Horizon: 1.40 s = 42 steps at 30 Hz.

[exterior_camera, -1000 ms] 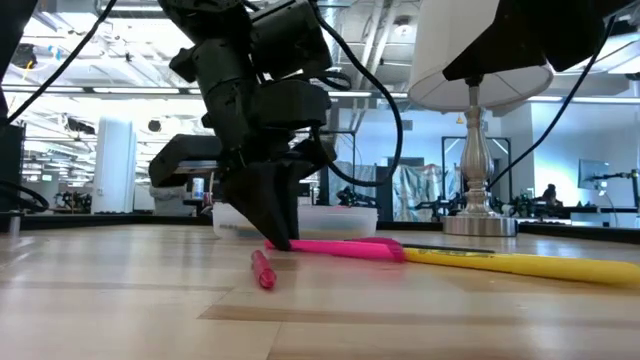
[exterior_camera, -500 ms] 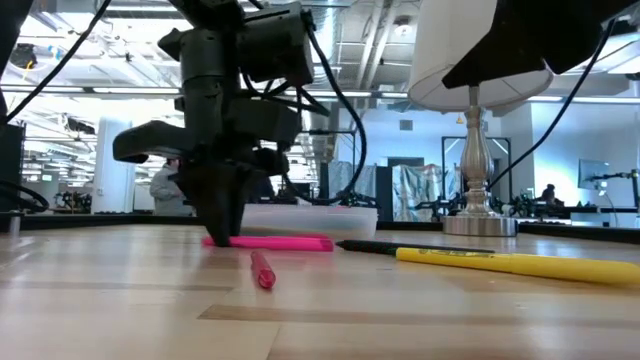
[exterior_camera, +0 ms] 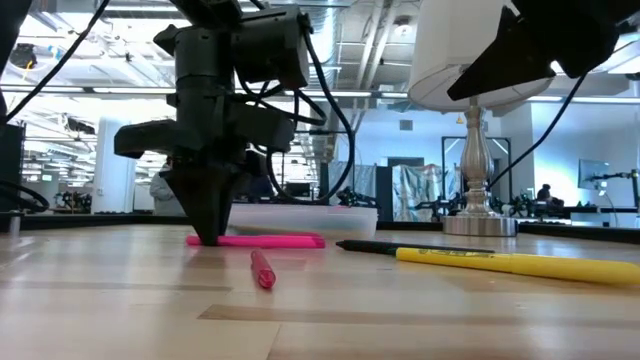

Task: Pick & place school supplies into a supply box
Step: Put the pink pen into the pink supply box

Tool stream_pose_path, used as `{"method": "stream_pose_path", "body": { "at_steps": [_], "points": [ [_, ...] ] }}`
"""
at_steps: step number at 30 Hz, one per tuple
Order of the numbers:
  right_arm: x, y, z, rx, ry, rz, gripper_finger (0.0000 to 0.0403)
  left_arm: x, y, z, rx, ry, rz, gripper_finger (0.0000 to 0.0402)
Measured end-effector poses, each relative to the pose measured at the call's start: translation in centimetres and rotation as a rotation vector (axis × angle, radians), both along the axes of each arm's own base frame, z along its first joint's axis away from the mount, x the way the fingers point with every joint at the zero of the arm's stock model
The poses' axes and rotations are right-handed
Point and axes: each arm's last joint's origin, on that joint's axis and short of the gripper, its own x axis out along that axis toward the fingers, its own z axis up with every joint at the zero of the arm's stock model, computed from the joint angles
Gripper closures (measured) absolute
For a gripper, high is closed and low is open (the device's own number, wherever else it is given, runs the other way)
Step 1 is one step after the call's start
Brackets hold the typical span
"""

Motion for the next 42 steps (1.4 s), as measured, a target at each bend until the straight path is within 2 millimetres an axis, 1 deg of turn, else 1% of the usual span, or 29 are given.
{"method": "stream_pose_path", "body": {
  "at_steps": [2,8,13,16,20,23,26,32,35,38,42],
  "points": [
    [0.0,0.0,0.0,0.001,-0.001,-0.001,0.0296,0.0,-0.1,0.0,0.041,-0.008,-0.003,0.037],
    [0.0,0.0,0.0,0.0,0.0,0.0,0.0296,-0.1,-0.7,0.1,0.043,-0.029,0.008,0.0374],
    [0.0,-0.1,0.0,-0.003,0.003,-0.002,0.0296,-0.2,-1.3,0.2,0.065,-0.041,0.062,0.0375],
    [0.0,-0.1,0.0,-0.005,0.004,-0.001,0.0296,-0.4,-1.6,0.5,0.075,-0.052,0.059,0.0376],
    [0.0,-0.1,0.0,-0.007,0.007,-0.001,0.0296,-0.7,-2.1,1.3,0.071,-0.071,0.044,0.0377],
    [0.0,-0.1,0.0,-0.009,0.009,-0.001,0.0296,-1.6,-2.4,1.9,0.06,-0.039,0.028,0.0378],
    [0.0,-0.1,0.0,-0.01,0.009,-0.001,0.0296,-1.6,-2.7,3.0,0.05,-0.086,0.02,0.0379],
    [0.0,-0.1,0.0,-0.01,0.008,-0.002,0.0296,-1.8,-3.1,4.4,0.061,-0.147,0.011,0.0379],
    [0.0,-0.1,0.0,-0.01,0.008,-0.003,0.0296,-2.0,-3.0,5.0,0.087,-0.175,0.015,0.0379],
    [0.1,-0.3,0.0,-0.01,0.008,-0.009,0.0296,-2.1,-2.6,6.1,0.147,-0.231,0.039,0.0379],
    [0.5,-0.8,0.0,-0.009,0.008,-0.029,0.0296,-2.1,-1.0,7.3,0.282,-0.301,0.127,0.0378]
  ]
}}
